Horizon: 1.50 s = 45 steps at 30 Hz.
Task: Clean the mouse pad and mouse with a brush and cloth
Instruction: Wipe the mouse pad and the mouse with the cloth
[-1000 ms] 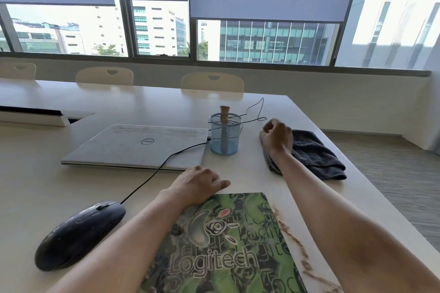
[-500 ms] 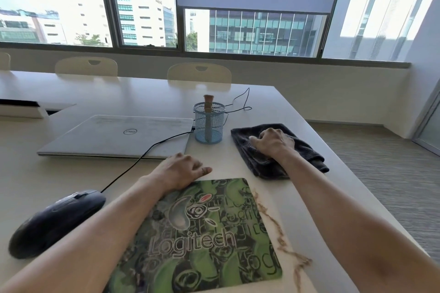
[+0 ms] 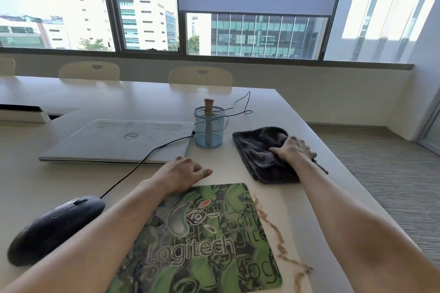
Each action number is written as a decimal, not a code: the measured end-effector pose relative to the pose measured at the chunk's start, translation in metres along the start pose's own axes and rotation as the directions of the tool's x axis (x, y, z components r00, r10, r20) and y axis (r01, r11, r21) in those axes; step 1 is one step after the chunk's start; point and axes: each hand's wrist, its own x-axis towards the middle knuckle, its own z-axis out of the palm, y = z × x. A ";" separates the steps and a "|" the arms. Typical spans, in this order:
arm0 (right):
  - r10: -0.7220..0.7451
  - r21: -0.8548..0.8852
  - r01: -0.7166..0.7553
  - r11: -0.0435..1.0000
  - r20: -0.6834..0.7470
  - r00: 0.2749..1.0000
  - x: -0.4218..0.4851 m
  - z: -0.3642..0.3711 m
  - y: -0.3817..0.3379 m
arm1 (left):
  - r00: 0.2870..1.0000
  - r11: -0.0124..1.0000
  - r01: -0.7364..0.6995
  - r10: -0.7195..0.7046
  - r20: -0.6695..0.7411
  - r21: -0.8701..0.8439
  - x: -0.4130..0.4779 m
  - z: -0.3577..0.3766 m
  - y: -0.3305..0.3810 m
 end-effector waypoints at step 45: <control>-0.653 0.107 0.653 0.749 -0.042 0.756 -0.249 -0.059 -0.125 | 0.978 -0.089 0.204 0.053 0.200 -0.975 -0.089 -0.090 0.008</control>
